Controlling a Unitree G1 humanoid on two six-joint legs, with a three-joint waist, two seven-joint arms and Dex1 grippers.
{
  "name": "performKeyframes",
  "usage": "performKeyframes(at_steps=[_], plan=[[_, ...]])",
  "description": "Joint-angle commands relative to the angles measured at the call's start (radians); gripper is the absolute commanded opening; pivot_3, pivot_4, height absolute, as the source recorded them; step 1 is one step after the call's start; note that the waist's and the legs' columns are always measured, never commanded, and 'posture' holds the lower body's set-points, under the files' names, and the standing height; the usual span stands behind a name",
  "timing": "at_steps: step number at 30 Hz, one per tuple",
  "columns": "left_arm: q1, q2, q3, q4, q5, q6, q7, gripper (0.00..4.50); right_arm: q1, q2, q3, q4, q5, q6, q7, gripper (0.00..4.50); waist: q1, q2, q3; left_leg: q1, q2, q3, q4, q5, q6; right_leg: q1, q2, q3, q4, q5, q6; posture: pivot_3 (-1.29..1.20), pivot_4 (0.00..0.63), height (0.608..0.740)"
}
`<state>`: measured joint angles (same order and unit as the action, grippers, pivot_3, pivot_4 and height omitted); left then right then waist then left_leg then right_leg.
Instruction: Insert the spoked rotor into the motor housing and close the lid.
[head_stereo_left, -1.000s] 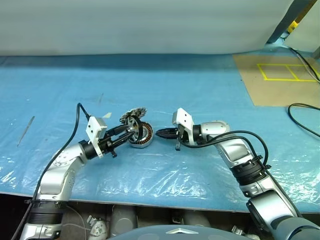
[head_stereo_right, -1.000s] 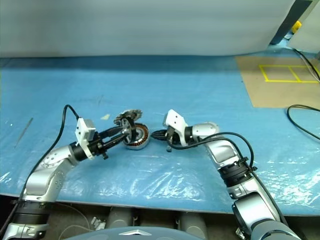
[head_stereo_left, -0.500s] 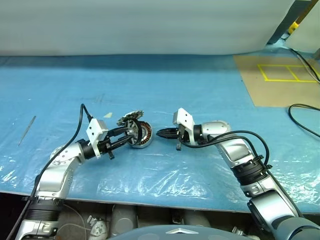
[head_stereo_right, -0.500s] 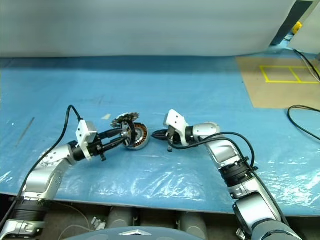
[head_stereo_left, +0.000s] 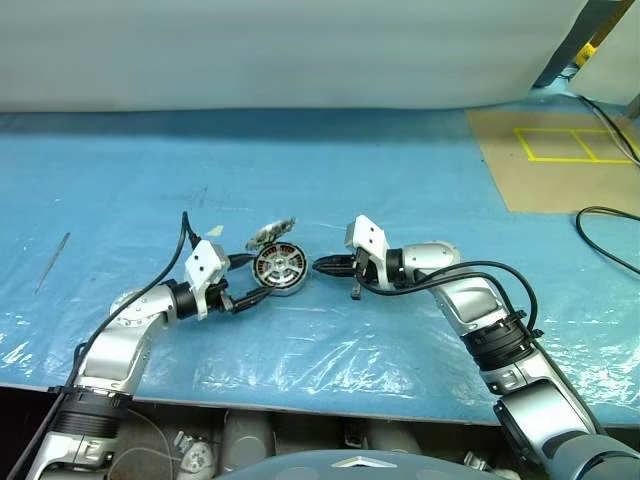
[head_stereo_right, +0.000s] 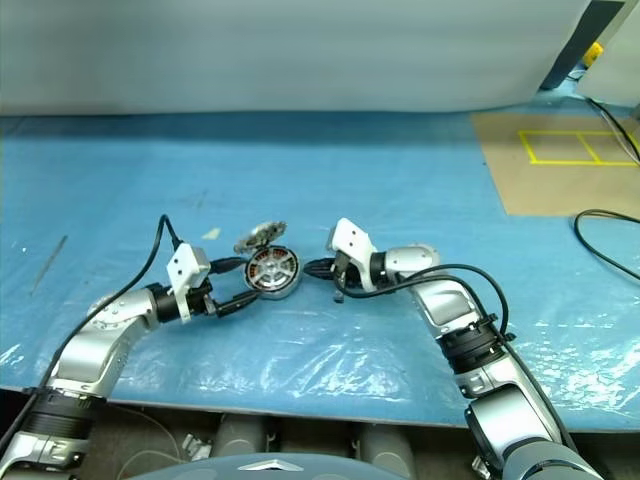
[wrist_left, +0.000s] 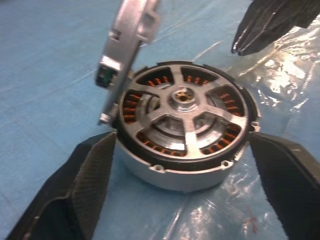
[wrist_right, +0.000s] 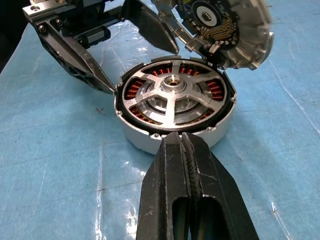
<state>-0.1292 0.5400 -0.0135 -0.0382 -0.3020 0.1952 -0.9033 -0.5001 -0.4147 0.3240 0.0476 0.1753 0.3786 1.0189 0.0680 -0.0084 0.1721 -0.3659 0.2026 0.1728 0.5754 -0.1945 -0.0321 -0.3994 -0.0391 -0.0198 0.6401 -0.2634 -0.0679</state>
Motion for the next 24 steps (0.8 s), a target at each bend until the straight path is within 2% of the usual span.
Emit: performKeyframes(at_steps=[1,5,8,14,19,20,24], plan=[[-0.023,-0.003,0.016,-0.024,-0.012,0.013,0.017,4.45,-0.019,0.006,-0.009,-0.015,0.001,-0.016,-0.002,0.00,0.000,0.000,0.000,0.000,0.000,0.000,0.000,0.000,0.000,0.000,0.000,0.000,0.000,0.000,0.000,0.00,0.150,0.740],[-0.017,-0.029,0.058,-0.067,-0.099,0.050,0.020,4.45,-0.021,0.011,-0.016,-0.014,0.005,-0.017,-0.008,0.00,0.000,0.000,0.000,0.000,0.000,0.000,0.000,0.000,0.000,0.000,0.000,0.000,0.000,0.000,0.000,0.00,0.150,0.740],[0.018,-0.024,0.085,-0.088,-0.137,0.059,0.012,3.88,-0.025,0.021,-0.027,-0.015,0.012,-0.018,-0.017,0.00,-0.002,0.000,0.000,-0.001,0.000,0.000,0.000,0.000,0.000,-0.001,0.000,0.000,0.000,-0.001,-0.001,0.00,0.150,0.740],[0.102,-0.017,0.143,-0.126,-0.194,0.061,0.004,1.99,-0.039,0.049,-0.027,-0.010,0.014,-0.025,-0.032,0.00,-0.003,0.000,0.000,-0.001,0.000,0.000,-0.001,0.000,0.000,-0.001,0.000,0.000,0.000,-0.001,-0.001,0.00,0.150,0.740],[0.193,-0.013,0.157,-0.196,-0.229,0.071,-0.003,0.19,-0.054,0.067,-0.024,0.010,0.008,-0.042,-0.037,0.00,-0.002,0.000,0.000,-0.001,0.000,0.000,-0.001,0.000,0.000,-0.001,0.000,0.000,-0.001,-0.001,-0.001,0.00,0.150,0.740],[0.205,-0.015,0.152,-0.211,-0.234,0.076,-0.001,0.04,-0.058,0.071,-0.024,0.016,0.008,-0.046,-0.038,0.00,-0.002,0.000,0.000,-0.001,0.000,0.000,-0.001,0.000,0.000,-0.001,0.000,0.000,-0.001,-0.001,-0.002,0.00,0.150,0.740],[0.198,-0.041,0.111,-0.235,-0.218,0.088,0.036,0.04,-0.065,0.078,-0.022,0.030,0.007,-0.055,-0.039,0.00,0.000,0.000,0.000,-0.001,0.000,0.000,-0.001,0.000,0.000,-0.001,0.000,0.000,-0.001,-0.001,-0.002,0.00,0.150,0.740]])
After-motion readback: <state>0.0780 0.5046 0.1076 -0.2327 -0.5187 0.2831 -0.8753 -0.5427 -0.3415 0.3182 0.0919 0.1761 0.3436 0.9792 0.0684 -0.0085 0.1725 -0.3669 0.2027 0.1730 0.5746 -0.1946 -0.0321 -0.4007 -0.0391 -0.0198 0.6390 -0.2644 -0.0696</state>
